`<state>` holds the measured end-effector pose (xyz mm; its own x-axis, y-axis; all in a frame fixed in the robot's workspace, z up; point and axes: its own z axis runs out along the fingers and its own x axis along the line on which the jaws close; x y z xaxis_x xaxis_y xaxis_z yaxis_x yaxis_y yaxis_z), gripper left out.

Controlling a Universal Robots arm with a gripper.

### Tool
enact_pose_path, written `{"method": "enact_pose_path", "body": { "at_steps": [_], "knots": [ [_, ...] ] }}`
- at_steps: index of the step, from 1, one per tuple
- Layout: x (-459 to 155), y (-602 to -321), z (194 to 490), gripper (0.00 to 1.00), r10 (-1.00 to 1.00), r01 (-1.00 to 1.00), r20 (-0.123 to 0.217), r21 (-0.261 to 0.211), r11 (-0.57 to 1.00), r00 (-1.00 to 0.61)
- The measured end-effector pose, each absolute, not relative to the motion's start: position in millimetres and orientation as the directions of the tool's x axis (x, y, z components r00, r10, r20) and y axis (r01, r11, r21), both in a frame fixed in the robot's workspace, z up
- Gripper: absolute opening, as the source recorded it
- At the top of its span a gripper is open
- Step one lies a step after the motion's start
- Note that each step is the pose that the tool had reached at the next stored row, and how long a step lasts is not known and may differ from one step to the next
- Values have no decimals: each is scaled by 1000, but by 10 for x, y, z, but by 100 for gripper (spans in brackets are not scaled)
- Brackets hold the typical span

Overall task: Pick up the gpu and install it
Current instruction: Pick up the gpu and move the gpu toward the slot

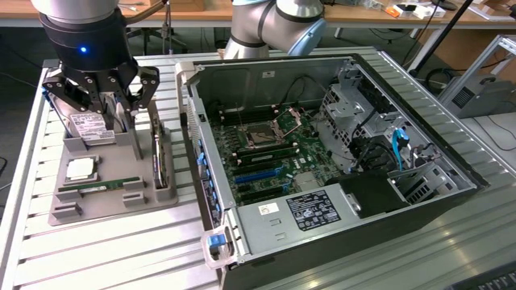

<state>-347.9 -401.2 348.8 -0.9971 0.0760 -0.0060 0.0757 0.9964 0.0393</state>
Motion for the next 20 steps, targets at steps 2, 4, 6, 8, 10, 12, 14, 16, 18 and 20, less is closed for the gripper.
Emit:
{"method": "enact_pose_path", "body": {
  "at_steps": [2, 4, 6, 8, 10, 12, 14, 16, 18, 20],
  "knots": [
    [-3480, -4013, 3483, 36, 76, 76, -6, 39, 996, -997],
    [-3479, -4014, 3478, 36, 76, 76, -6, 39, 996, -997],
    [-3480, -4015, 3473, 36, 76, 76, -6, 39, 996, -997],
    [-3480, -4016, 3468, 36, 76, 76, -6, 39, 996, -997],
    [-3480, -4016, 3463, 36, 76, 76, -6, 39, 996, -997],
    [-3480, -4017, 3459, 36, 76, 76, -6, 39, 996, -997],
    [-3479, -4017, 3455, 36, 76, 76, -6, 39, 996, -997],
    [-3479, -4017, 3451, 36, 76, 76, -6, 39, 996, -997],
    [-3479, -4017, 3448, 36, 76, 76, -6, 39, 996, -997],
    [-3480, -4018, 3444, 36, 76, 76, -6, 39, 996, -997]
  ]
}}
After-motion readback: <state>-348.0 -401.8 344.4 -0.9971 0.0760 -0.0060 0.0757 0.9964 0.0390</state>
